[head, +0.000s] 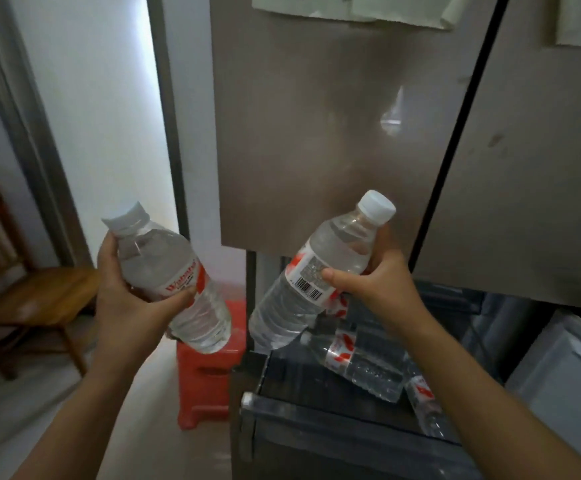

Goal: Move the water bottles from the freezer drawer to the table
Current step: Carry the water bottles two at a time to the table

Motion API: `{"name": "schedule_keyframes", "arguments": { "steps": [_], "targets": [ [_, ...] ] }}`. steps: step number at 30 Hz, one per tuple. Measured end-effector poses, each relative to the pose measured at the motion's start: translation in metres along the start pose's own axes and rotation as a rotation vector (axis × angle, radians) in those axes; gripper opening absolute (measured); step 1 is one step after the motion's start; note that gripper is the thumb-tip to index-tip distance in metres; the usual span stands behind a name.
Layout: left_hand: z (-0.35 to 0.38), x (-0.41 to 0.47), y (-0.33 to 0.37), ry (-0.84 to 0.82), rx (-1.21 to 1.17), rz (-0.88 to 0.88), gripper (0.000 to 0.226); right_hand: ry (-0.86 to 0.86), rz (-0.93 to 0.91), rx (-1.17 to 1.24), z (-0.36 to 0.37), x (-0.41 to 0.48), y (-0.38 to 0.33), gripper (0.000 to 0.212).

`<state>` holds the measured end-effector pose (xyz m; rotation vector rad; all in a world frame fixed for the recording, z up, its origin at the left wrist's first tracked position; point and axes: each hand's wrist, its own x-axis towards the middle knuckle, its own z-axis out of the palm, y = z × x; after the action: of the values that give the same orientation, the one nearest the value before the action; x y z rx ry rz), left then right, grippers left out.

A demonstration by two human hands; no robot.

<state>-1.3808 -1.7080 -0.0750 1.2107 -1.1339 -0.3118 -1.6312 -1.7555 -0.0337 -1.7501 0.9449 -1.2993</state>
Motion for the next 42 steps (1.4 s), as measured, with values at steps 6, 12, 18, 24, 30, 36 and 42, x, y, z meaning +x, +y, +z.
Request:
{"name": "schedule_keyframes", "arguments": {
  "steps": [6,12,18,24,30,36,42],
  "targets": [
    [-0.029,-0.055,0.005,0.162,0.237,-0.121,0.093,-0.313,0.017,0.101,0.032,0.001,0.02,0.06],
    [-0.047,-0.136,0.021,0.29,0.393,-0.303,0.097,-0.642,0.078,0.069,0.054,-0.019,0.047,0.062],
    [-0.081,-0.208,0.039,0.442,0.539,-0.436,0.095,-0.883,0.068,-0.014,0.093,-0.049,0.059,0.069],
    [-0.113,-0.271,0.065,0.63,0.65,-0.529,0.097,-1.075,-0.056,-0.162,0.13,-0.085,0.053,0.077],
    [-0.139,-0.327,0.094,0.823,0.656,-0.556,0.099,-1.189,-0.142,-0.153,0.172,-0.128,0.026,0.081],
    [-0.174,-0.378,0.116,0.956,0.612,-0.555,0.098,-1.261,-0.232,-0.14,0.202,-0.174,-0.003,0.076],
    [-0.214,-0.429,0.146,1.12,0.596,-0.52,0.098,-1.308,-0.296,-0.176,0.232,-0.228,-0.036,0.077]
  ]
}}
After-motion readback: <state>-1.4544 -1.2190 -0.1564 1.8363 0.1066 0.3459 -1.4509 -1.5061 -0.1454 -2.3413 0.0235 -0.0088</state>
